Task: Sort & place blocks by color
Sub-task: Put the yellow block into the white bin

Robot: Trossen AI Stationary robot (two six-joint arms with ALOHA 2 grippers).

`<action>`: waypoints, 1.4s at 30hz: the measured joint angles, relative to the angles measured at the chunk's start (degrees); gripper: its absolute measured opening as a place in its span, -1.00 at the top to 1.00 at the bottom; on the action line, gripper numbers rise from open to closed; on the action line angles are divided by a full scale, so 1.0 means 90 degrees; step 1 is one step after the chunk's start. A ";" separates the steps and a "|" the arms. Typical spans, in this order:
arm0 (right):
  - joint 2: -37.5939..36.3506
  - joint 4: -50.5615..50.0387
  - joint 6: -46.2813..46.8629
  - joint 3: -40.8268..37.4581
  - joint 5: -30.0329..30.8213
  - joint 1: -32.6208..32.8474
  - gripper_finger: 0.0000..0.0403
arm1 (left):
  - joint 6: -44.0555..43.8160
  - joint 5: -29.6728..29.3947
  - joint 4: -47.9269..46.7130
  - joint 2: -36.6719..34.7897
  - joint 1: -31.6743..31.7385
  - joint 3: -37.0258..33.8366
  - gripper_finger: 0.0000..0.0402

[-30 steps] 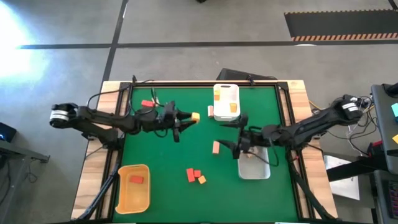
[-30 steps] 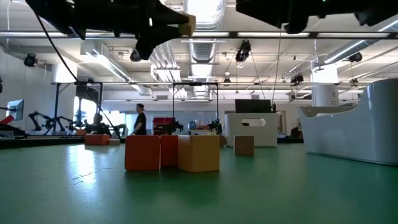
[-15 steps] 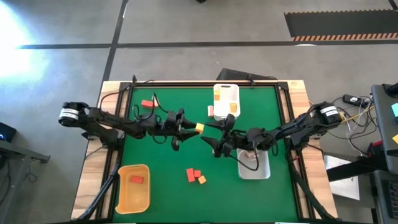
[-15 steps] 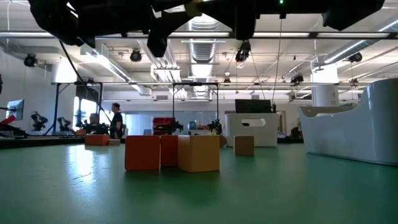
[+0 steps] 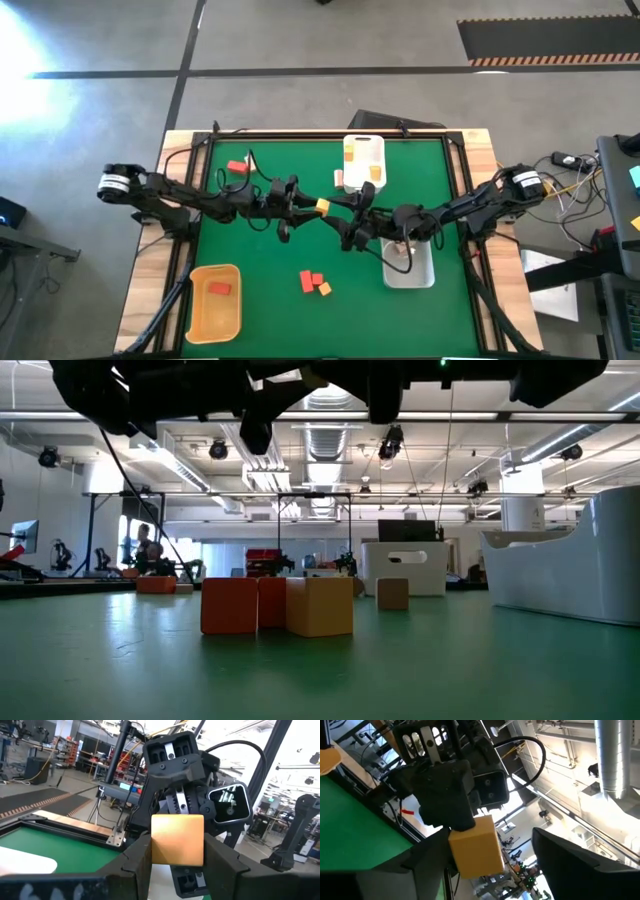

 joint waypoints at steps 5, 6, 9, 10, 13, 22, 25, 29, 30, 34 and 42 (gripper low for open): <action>0.0003 -0.0129 -0.0125 0.0000 -0.0001 -0.0004 -0.10 | -0.0043 -0.0001 -0.0025 0.0002 -0.0010 0.0001 0.39; 0.0003 -0.0131 -0.0127 0.0002 -0.0001 -0.0004 -0.06 | -0.0046 0.0002 -0.0027 0.0002 -0.0012 0.0014 0.39; 0.0003 -0.0140 -0.0139 0.0002 0.0002 -0.0012 0.03 | -0.0056 -0.0002 -0.0010 0.0002 -0.0010 0.0019 0.39; 0.0003 -0.0158 -0.0141 0.0002 -0.0008 -0.0020 0.06 | -0.0087 -0.0005 -0.0016 0.0002 -0.0010 0.0019 0.39; 0.0003 -0.0315 -0.0215 0.0005 -0.0035 -0.0058 0.15 | -0.0165 -0.0001 -0.0026 0.0002 -0.0012 0.0019 0.39; 0.0013 -0.0420 -0.0317 0.0005 -0.0142 -0.0089 0.36 | -0.0208 0.0009 -0.0035 0.0005 -0.0028 0.0005 0.31; 0.0013 -0.0429 -0.0310 0.0005 -0.0139 -0.0089 0.40 | -0.0210 0.0006 -0.0030 0.0005 -0.0027 -0.0007 0.30; 0.0012 -0.0437 -0.0137 0.0005 -0.0149 -0.0087 0.40 | -0.0258 0.0004 -0.0030 0.0005 -0.0008 -0.0010 0.29; 0.0010 -0.0441 -0.0086 0.0005 -0.0149 -0.0089 0.40 | -0.0261 0.0006 -0.0030 0.0005 0.0003 -0.0014 0.29; 0.0011 -0.0459 0.0005 0.0005 -0.0074 -0.0089 0.40 | -0.0187 0.0042 -0.0033 0.0005 0.0084 -0.0024 0.28; -0.0079 -0.0706 0.0652 0.0005 0.0061 -0.0087 0.40 | -0.0058 0.0291 -0.0076 0.0002 0.0298 -0.0032 -0.09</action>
